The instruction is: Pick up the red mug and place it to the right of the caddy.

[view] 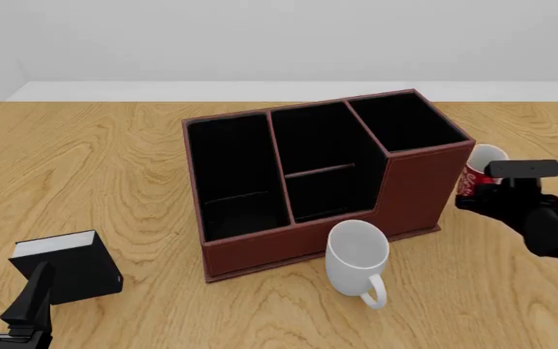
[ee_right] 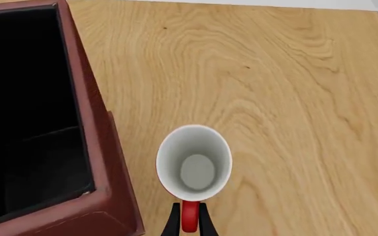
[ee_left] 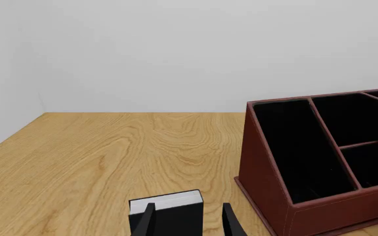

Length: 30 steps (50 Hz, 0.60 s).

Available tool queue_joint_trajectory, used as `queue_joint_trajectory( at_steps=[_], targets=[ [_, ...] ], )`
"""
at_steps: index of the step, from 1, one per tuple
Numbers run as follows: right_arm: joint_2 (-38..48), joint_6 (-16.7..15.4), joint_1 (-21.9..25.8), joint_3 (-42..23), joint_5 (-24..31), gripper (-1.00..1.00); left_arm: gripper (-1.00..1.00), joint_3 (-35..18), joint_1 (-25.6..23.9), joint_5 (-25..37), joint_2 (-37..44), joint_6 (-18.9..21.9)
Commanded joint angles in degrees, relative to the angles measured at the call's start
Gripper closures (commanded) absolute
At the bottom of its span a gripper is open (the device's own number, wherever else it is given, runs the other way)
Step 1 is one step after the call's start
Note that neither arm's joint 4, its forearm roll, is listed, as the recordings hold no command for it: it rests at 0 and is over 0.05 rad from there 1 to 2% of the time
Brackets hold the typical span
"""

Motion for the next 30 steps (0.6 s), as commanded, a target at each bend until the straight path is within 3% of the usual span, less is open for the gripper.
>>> queue_joint_trajectory(
  at_steps=[1, 30],
  targets=[
    [2.80, 0.70, 0.37, -2.06, -0.68, 1.00, -1.00, 0.00, 0.00, 0.00, 0.00, 0.00],
    [7.27, 0.77, -0.20, -2.40, -2.73, 1.00, -1.00, 0.00, 0.00, 0.00, 0.00, 0.00]
  ],
)
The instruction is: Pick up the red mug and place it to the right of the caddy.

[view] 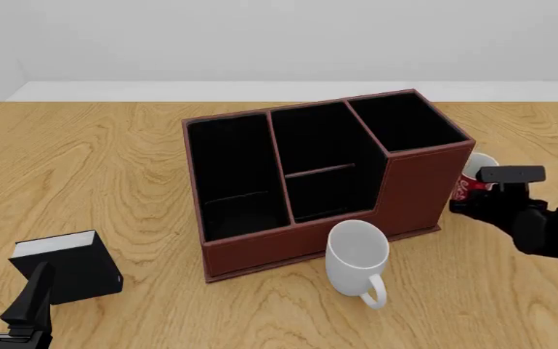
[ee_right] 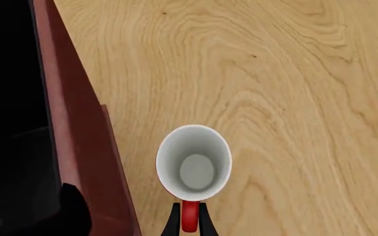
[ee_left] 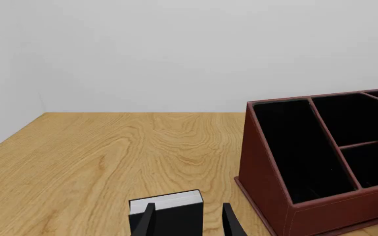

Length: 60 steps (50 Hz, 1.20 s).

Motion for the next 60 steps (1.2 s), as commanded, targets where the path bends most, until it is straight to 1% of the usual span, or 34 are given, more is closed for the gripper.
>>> queue_joint_trajectory(
  at_steps=[1, 27, 38, 40, 50, 51, 60],
  targets=[
    [1.12, 0.62, -0.18, -0.40, -0.96, 1.00, -1.00, 0.00, 0.00, 0.00, 0.00, 0.00],
    [3.28, 1.06, -0.46, 0.79, -3.01, 1.00, -1.00, 0.00, 0.00, 0.00, 0.00, 0.00],
    [3.46, 1.40, -0.82, 0.72, -2.81, 1.00, -1.00, 0.00, 0.00, 0.00, 0.00, 0.00],
    [3.29, 1.08, -1.05, 0.79, -2.87, 1.00, -1.00, 0.00, 0.00, 0.00, 0.00, 0.00],
    [2.83, 1.80, -0.88, 0.58, -2.16, 1.00, -1.00, 0.00, 0.00, 0.00, 0.00, 0.00],
    [3.03, 2.33, -0.75, 0.43, -1.94, 1.00, -1.00, 0.00, 0.00, 0.00, 0.00, 0.00],
    [3.14, 2.49, -0.73, 0.54, -2.14, 1.00, -1.00, 0.00, 0.00, 0.00, 0.00, 0.00]
  ],
)
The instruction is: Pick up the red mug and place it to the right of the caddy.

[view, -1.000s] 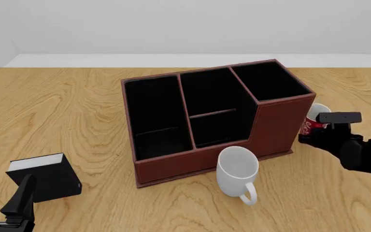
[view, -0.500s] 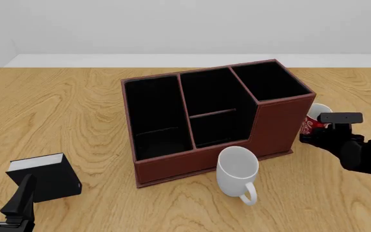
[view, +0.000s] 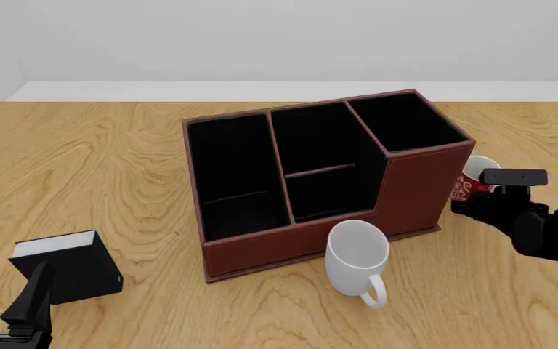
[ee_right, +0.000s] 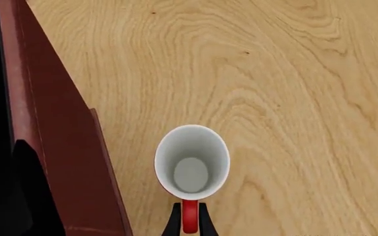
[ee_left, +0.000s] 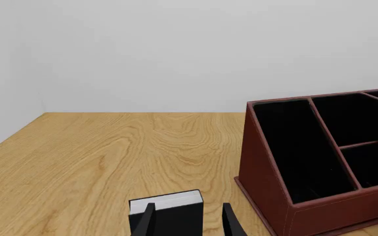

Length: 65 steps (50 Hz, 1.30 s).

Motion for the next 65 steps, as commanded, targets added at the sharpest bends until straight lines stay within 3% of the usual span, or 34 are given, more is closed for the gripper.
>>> queue_joint_trajectory(
  at_steps=[1, 6, 7, 39, 52, 65],
  targets=[
    [0.86, 1.80, 0.19, 0.76, 0.38, 1.00, -1.00, 0.00, 0.00, 0.00, 0.00, 0.00],
    [0.78, 2.00, 0.40, 0.95, 0.35, 1.00, -1.00, 0.00, 0.00, 0.00, 0.00, 0.00],
    [0.76, 2.14, 0.32, 0.96, 0.34, -1.00, -1.00, 0.00, 0.00, 0.00, 0.00, 0.00],
    [-2.05, 2.94, -1.04, 4.06, -0.47, -1.00, -1.00, 0.00, 0.00, 0.00, 0.00, 0.00],
    [-8.84, 3.79, -1.42, 10.63, -1.44, -1.00, -1.00, 0.00, 0.00, 0.00, 0.00, 0.00],
    [-18.89, 5.78, -1.02, 21.14, -3.24, -1.00, -1.00, 0.00, 0.00, 0.00, 0.00, 0.00]
  ],
)
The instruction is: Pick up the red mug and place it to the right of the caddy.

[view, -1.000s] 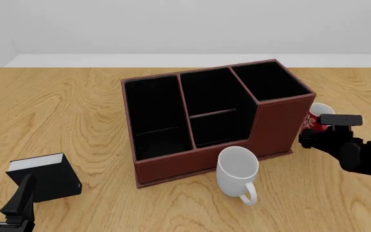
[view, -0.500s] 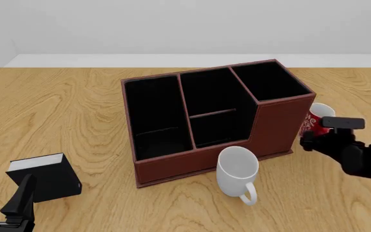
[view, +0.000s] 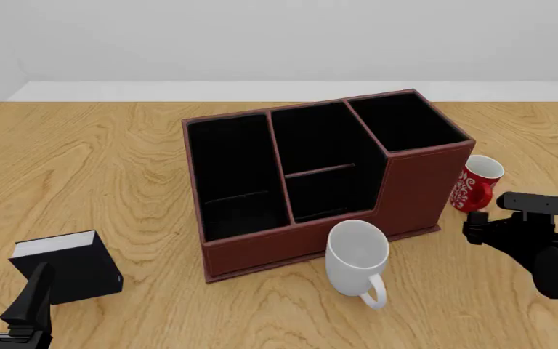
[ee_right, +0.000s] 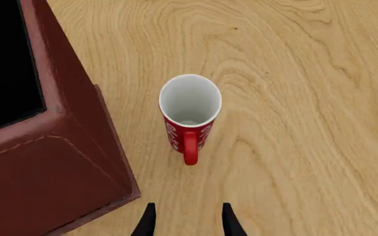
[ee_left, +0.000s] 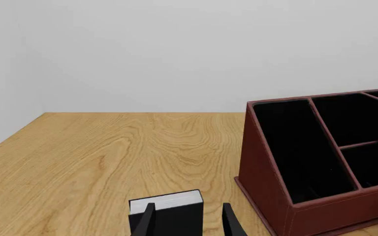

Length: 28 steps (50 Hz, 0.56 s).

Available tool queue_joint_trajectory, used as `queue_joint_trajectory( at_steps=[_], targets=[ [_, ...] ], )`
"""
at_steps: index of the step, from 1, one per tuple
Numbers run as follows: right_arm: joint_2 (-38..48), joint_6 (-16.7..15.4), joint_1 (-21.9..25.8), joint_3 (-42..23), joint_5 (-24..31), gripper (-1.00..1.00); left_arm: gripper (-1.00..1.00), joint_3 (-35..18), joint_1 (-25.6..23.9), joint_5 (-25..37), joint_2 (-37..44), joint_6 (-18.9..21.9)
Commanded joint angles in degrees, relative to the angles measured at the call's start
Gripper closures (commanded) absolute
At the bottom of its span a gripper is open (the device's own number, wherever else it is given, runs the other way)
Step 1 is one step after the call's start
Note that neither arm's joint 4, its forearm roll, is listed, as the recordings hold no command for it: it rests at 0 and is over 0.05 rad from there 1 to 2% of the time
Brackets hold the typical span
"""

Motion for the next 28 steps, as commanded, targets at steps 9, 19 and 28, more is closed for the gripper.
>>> queue_joint_trajectory(
  at_steps=[9, 19, 28],
  targets=[
    [-19.65, 2.26, 1.03, 15.45, 1.25, -1.00, -1.00, 0.00, 0.00, 0.00, 0.00, 0.00],
    [-40.66, 3.83, 2.01, 22.67, 12.37, -1.00, -1.00, 0.00, 0.00, 0.00, 0.00, 0.00],
    [-70.96, 3.91, 3.46, 24.17, 36.80, -1.00, -1.00, 0.00, 0.00, 0.00, 0.00, 0.00]
  ],
)
